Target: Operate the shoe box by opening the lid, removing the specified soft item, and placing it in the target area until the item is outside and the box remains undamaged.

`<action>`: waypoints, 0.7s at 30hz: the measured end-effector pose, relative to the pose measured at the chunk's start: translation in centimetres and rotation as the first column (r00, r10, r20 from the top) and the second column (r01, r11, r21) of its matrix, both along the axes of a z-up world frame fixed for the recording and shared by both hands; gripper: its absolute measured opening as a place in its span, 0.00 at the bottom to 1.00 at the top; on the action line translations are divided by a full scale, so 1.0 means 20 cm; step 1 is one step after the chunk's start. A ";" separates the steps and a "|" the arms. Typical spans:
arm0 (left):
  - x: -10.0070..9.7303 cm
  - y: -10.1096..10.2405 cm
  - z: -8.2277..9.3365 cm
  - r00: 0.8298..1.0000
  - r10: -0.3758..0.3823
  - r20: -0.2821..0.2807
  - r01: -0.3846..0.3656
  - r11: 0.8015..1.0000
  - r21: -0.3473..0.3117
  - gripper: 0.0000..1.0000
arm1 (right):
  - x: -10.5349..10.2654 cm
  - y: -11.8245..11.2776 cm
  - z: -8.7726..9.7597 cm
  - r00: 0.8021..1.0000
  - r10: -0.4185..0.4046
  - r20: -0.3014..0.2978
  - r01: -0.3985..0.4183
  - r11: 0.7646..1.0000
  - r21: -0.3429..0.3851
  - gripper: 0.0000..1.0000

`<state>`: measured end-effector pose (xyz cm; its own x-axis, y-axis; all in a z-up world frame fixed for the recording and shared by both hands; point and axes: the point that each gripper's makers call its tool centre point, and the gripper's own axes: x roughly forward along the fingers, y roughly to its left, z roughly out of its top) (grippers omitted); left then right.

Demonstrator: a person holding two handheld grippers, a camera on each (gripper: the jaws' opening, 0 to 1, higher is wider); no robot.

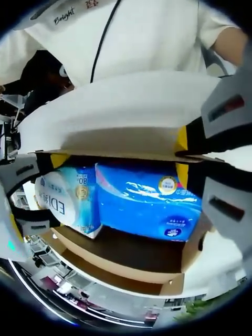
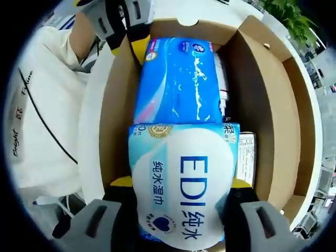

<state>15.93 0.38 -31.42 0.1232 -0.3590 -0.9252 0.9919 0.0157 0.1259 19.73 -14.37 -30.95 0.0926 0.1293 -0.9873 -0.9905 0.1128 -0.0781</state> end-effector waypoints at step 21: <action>-0.01 0.00 0.00 1.000 -0.003 0.004 0.003 1.000 0.000 0.03 | 0.04 0.05 0.12 0.996 0.063 0.057 -0.065 0.998 0.023 0.59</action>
